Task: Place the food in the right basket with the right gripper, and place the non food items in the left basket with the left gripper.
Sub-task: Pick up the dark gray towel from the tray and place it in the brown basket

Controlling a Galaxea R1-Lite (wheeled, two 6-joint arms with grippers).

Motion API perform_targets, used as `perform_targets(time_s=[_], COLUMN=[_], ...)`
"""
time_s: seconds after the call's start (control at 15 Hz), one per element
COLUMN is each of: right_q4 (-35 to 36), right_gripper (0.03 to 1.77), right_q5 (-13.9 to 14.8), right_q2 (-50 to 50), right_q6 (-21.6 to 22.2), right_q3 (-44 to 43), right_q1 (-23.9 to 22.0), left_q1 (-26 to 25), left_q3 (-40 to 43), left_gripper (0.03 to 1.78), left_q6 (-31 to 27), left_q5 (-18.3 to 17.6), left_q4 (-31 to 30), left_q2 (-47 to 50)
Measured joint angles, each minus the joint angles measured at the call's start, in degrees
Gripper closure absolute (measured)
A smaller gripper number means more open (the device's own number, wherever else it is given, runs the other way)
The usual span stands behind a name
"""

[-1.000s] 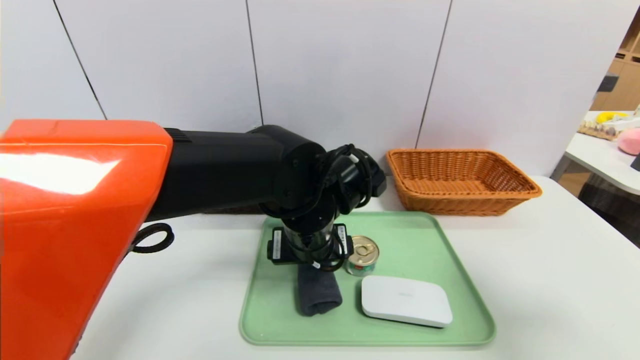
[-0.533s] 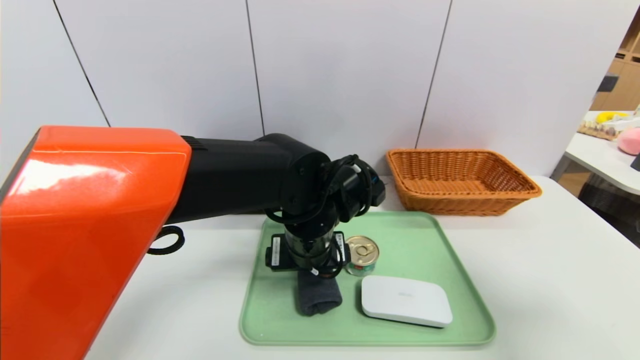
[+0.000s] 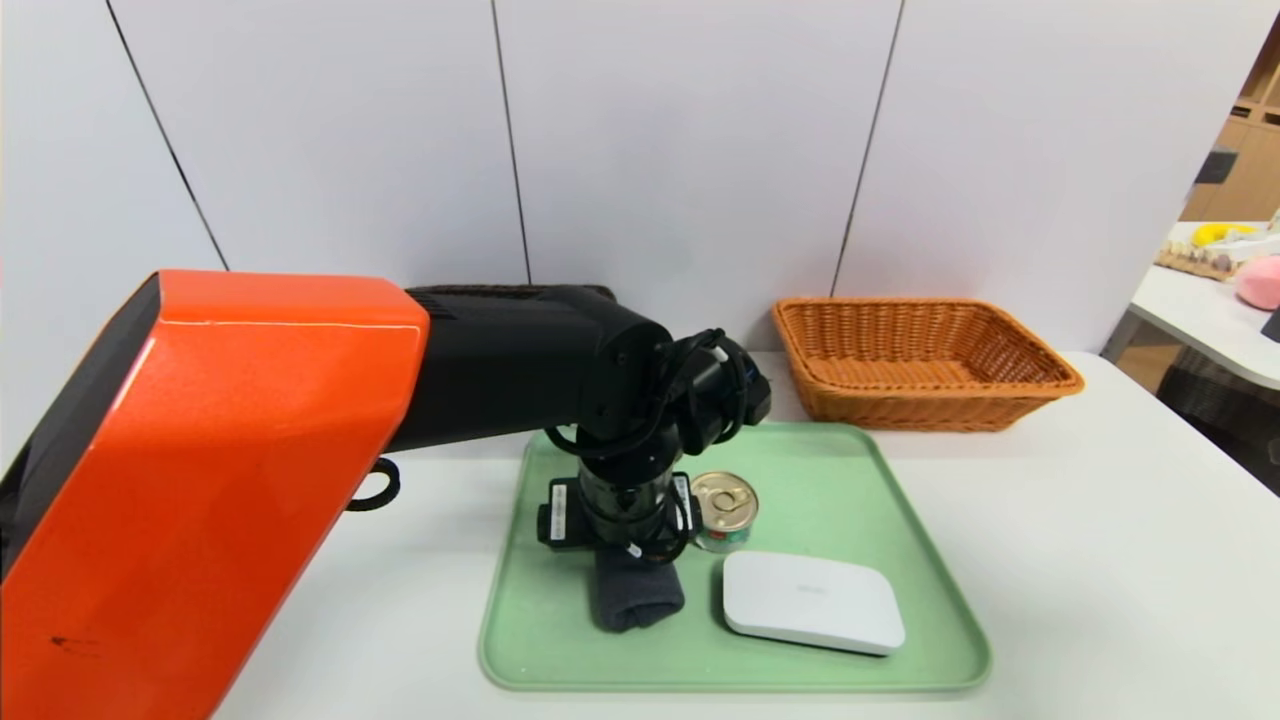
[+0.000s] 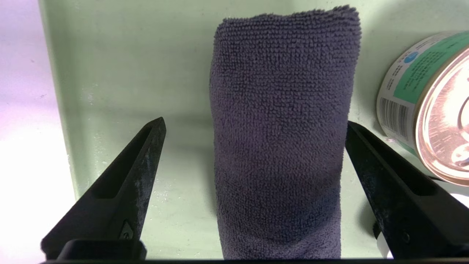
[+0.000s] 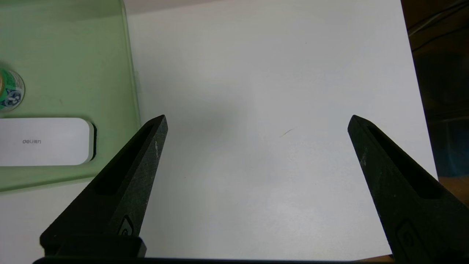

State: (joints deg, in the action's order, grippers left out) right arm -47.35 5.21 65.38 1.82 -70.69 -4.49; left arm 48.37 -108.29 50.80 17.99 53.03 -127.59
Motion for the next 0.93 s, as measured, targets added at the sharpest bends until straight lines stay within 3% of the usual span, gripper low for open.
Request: perform_targets(time_s=[0.2, 0.47, 0.53, 0.93], right_q4=[1.18, 1.6, 2.06, 2.26], right_gripper=[0.1, 0.1, 0.1, 0.1], right_q5=[-0.04, -0.04, -0.06, -0.13], right_q2=[0.35, 0.79, 0.85, 1.13], right_q6=[0.0, 0.02, 0.02, -0.06], right_q3=[0.02, 0.02, 0.0, 0.05], right_q1=[0.0, 0.06, 0.09, 0.24], left_q1=[0.0, -0.04, -0.09, -0.52], left_q3=[-0.04, 0.35, 0.38, 0.0], left_gripper=[0.7, 1.16, 1.53, 1.53], left_q6=[0.0, -0.04, -0.04, -0.89], left_q5=[-0.02, -0.02, 0.02, 0.22], left_q4=[0.02, 0.09, 0.11, 2.91], left_q2=[-0.26, -0.33, -0.28, 2.34])
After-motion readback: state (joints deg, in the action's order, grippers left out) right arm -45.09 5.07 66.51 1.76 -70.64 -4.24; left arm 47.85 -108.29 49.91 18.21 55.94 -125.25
